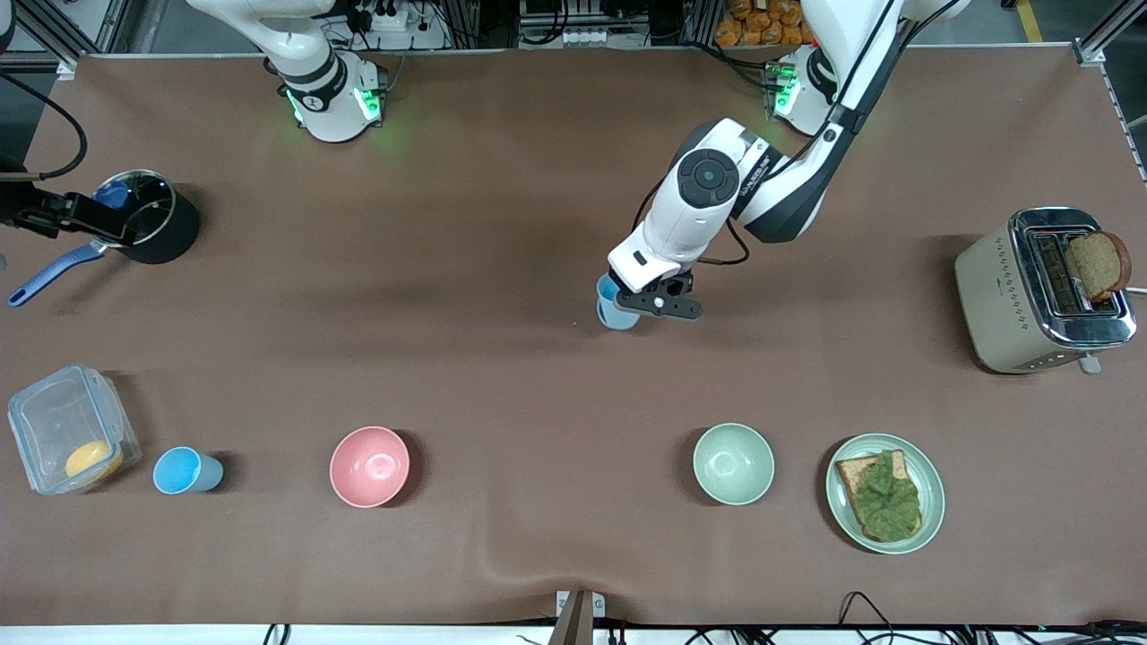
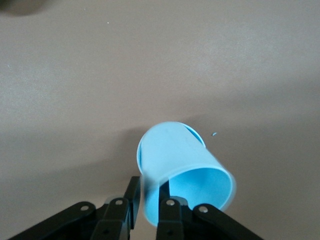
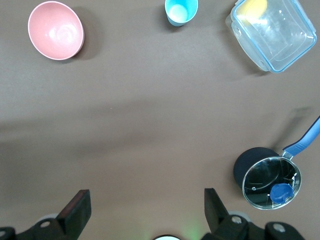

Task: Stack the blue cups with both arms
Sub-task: 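Lower the held cup into the placed cup with the left gripper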

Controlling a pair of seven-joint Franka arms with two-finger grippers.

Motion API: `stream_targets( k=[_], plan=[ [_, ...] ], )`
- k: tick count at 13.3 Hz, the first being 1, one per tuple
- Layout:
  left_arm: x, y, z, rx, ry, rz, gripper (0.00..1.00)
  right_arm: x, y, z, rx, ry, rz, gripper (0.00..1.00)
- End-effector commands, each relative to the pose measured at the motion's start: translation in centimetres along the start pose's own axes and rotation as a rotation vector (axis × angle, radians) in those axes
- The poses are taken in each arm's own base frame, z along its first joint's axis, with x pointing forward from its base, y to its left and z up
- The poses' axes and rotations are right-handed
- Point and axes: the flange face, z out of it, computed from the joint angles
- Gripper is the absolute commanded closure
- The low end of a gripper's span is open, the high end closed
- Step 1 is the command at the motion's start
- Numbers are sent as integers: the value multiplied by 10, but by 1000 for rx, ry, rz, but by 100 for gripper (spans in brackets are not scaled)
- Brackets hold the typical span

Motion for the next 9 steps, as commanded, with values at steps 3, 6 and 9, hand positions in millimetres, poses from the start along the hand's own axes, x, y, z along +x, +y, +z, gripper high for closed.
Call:
stream_targets(
  k=[3, 6, 9],
  plan=[
    [0, 4, -6, 3, 12, -7, 76, 0, 4, 0, -18, -4, -2, 0],
    [2, 4, -11, 1, 21, -16, 76, 0, 5, 0, -18, -6, -1, 0],
    [6, -5, -35, -2, 57, -24, 65, 0, 3, 0, -19, -4, -4, 0]
  ],
)
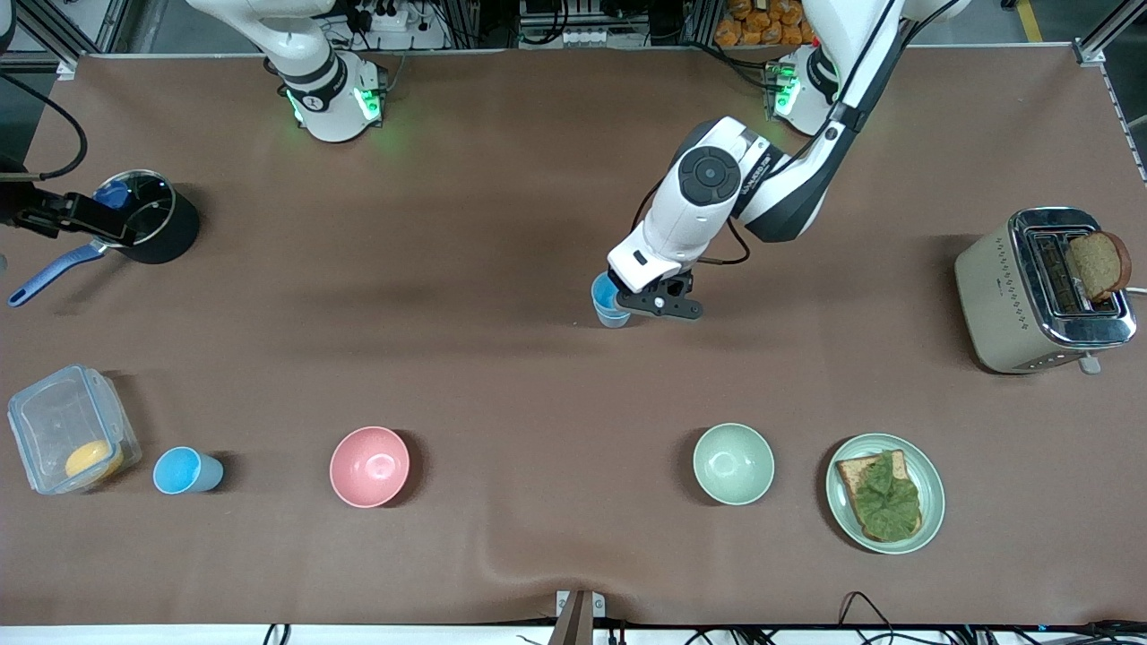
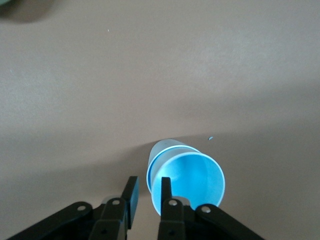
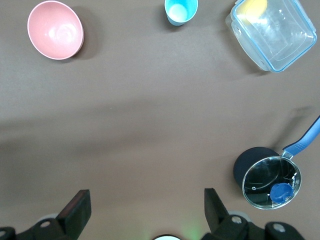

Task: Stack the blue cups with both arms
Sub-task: 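Open the left gripper and withdraw it toward the toaster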

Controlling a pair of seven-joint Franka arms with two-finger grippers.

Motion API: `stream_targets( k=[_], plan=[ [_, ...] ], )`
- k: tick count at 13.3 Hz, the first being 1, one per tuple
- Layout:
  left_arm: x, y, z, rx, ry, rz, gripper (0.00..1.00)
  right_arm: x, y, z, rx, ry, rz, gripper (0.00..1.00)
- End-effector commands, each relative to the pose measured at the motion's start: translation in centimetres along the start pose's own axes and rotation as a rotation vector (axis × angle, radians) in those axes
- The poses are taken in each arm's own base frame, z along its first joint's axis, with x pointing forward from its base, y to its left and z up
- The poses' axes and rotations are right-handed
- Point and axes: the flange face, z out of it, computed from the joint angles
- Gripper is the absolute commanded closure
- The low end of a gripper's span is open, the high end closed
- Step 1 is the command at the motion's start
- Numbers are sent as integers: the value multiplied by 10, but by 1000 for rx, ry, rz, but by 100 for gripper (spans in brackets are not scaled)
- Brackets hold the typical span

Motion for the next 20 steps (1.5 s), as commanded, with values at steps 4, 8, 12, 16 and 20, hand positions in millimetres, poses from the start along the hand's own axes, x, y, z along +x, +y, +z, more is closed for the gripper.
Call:
stream_targets(
  k=[4, 8, 12, 16, 20],
  plan=[
    [11, -67, -78, 21, 104, -93, 0, 0, 3, -1, -19, -3, -4, 0],
    [26, -155, -169, 42, 191, -241, 0, 0, 3, -1, -19, -3, -4, 0],
    [23, -221, -236, 59, 278, -362, 0, 0, 2, -2, -19, -1, -6, 0],
    [23, -265, -302, 190, 143, -425, 0, 0, 3, -1, -19, -4, -4, 0],
    [17, -321, -343, 210, 102, -388, 0, -1, 2, -1, -19, -4, -6, 0]
  ],
)
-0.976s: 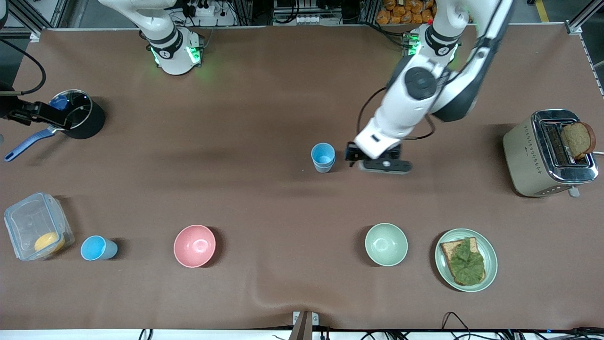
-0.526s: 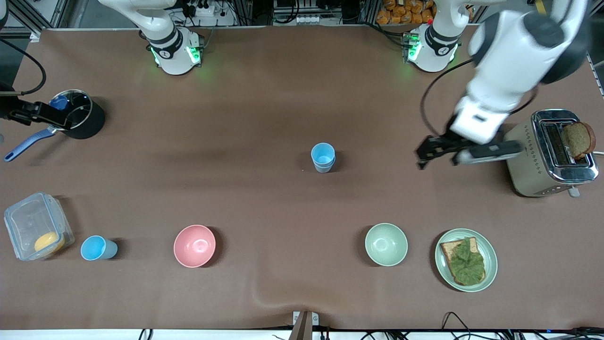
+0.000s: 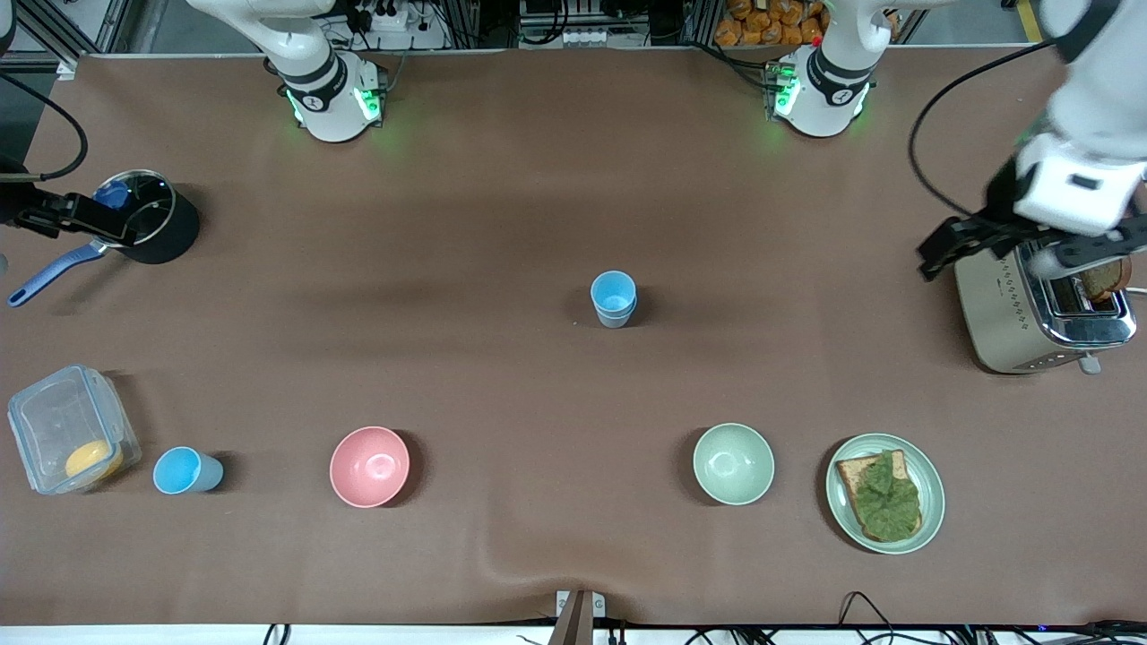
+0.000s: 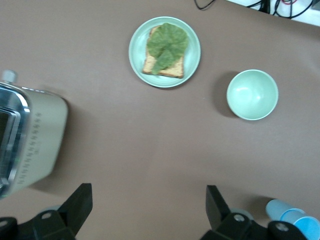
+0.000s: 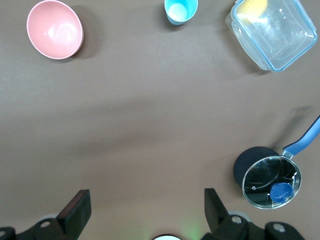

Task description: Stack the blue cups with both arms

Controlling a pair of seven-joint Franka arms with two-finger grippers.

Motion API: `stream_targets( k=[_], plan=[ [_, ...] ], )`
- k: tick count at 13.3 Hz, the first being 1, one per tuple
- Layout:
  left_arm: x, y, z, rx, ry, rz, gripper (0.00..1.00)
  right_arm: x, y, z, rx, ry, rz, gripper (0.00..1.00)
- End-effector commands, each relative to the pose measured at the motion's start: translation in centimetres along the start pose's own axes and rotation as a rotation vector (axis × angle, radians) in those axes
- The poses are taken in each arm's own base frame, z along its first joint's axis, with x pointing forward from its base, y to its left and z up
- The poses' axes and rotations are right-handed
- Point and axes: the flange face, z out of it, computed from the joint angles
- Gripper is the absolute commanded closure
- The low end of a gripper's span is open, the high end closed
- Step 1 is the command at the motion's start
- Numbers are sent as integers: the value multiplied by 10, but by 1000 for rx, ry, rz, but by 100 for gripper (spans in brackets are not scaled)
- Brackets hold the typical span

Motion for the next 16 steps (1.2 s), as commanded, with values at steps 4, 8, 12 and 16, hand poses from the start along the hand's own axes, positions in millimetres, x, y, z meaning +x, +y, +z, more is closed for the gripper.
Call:
stream_targets(
  k=[4, 8, 12, 16],
  plan=[
    [21, -50, -32, 18, -17, 75, 0, -1, 2, -2, -19, -2, -6, 0],
    [27, -47, -22, -19, -44, 69, 0, -1, 2, -2, -19, -2, -6, 0],
    [27, -45, -22, -37, -48, 60, 0, -1, 2, -2, -19, -2, -6, 0],
    [27, -49, -21, -36, -51, 46, 0, -1, 2, -2, -19, -2, -6, 0]
  ],
)
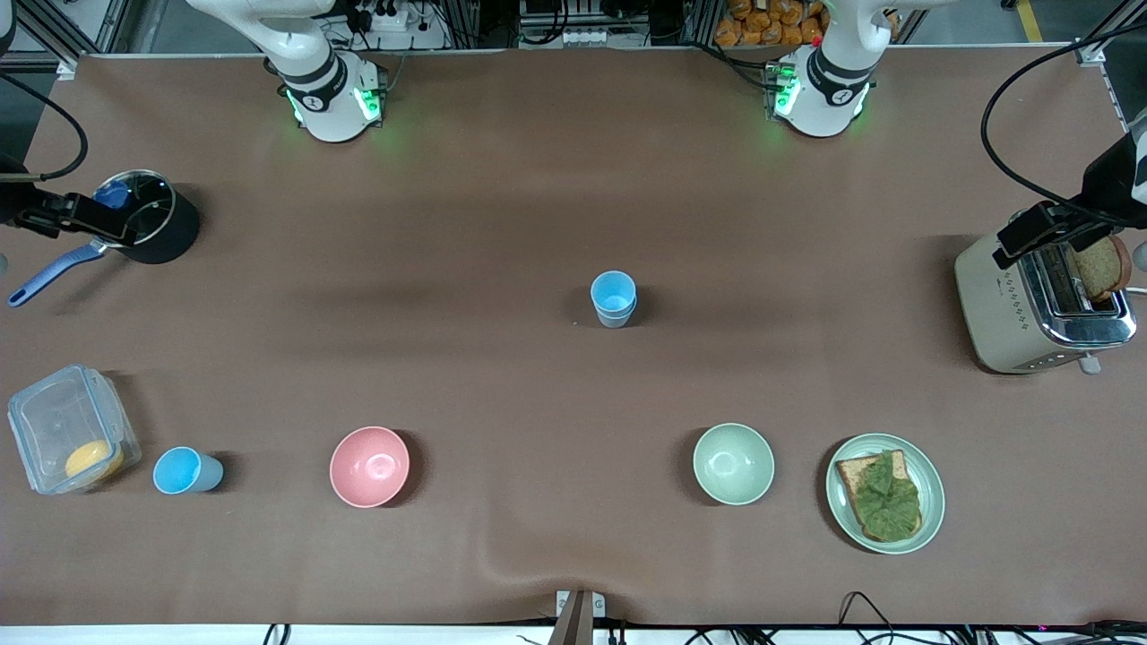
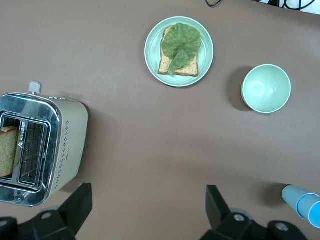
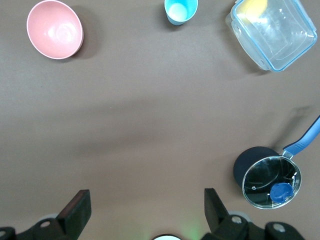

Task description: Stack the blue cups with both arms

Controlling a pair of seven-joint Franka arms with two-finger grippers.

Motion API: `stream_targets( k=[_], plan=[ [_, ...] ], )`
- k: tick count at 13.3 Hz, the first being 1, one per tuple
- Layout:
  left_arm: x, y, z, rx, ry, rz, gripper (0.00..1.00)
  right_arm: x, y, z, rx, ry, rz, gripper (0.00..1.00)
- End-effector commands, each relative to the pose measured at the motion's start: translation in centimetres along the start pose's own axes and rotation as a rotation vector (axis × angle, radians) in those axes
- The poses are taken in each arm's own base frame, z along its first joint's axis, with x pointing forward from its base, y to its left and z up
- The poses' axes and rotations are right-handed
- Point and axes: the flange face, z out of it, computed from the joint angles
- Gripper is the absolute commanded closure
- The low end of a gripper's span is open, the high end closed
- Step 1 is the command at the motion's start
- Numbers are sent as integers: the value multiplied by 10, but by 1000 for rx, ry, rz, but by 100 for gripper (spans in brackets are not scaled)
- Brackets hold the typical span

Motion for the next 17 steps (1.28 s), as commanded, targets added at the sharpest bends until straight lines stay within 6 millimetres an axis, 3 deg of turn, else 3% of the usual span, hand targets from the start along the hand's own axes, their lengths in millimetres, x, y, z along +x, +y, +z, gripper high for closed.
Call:
stream_targets(
  k=[1, 13, 17],
  plan=[
    [2, -1, -5, -15, -13, -6, 0, -1, 1, -2, -19, -2, -6, 0],
    [2, 1, -5, -13, -11, -1, 0, -2, 3, 0, -19, -13, -4, 0],
    [-10, 7, -1, -10, -89, 26, 0, -2, 3, 0, -19, -16, -4, 0]
  ],
)
